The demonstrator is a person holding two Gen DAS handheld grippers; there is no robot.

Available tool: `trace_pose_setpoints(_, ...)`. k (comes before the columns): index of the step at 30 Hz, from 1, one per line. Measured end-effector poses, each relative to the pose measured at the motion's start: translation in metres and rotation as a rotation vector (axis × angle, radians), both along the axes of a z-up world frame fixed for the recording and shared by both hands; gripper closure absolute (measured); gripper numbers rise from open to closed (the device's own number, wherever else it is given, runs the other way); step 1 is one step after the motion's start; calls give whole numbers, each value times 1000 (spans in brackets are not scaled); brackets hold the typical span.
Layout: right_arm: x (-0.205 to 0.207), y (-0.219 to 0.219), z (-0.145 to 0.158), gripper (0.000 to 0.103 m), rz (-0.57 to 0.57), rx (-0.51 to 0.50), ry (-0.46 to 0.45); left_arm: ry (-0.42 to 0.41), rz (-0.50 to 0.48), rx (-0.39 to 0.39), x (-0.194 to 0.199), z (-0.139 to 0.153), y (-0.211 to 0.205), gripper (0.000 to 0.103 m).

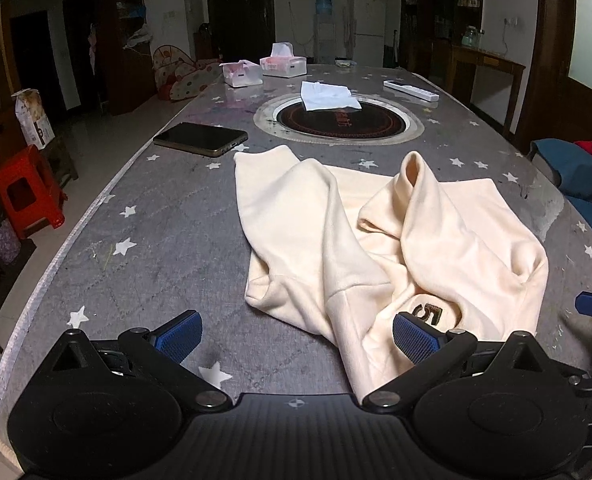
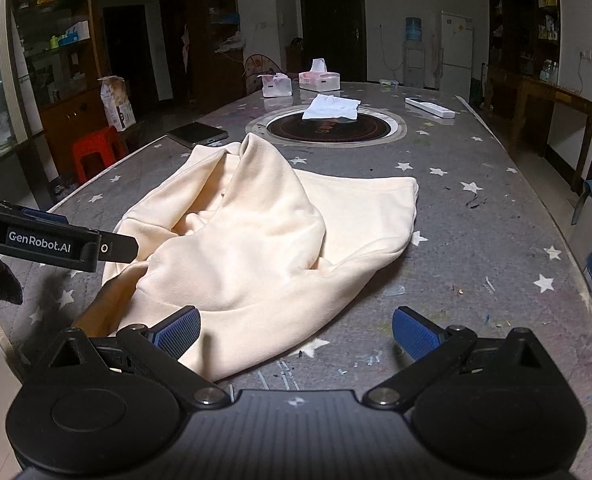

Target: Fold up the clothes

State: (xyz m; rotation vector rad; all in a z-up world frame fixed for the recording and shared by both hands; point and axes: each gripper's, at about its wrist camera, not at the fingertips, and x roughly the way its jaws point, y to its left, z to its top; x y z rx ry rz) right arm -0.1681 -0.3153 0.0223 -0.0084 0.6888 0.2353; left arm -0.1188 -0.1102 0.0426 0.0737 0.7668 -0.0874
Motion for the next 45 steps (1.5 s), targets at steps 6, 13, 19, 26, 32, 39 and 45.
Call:
trace_pose_setpoints(6, 2, 2, 0, 0, 11, 10, 3, 3, -6, 11, 0, 1, -3, 0)
trace_pose_setpoints(13, 4, 5, 2, 0, 30, 24, 1, -2, -6, 15, 1, 3, -5, 0)
trace_pose_setpoints(19, 8, 8, 4, 0, 46, 28, -2, -15, -8, 20, 2, 6, -5, 0)
trace_pose_setpoints(26, 16, 11, 7, 0, 57, 39, -8, -29, -9, 23, 8, 8, -3, 0)
trace_pose_setpoints(32, 28, 12, 9, 5, 64, 45, -8, -48, -28, 17, 18, 12, -1, 3)
trace_pose_setpoints(39, 51, 10, 12, 12, 68, 49, -12, -60, -67, 22, 42, 13, -4, 14)
trace_pose_setpoints(45, 82, 4, 16, 22, 61, 66, -11, -67, -104, 26, 64, 13, -8, 21)
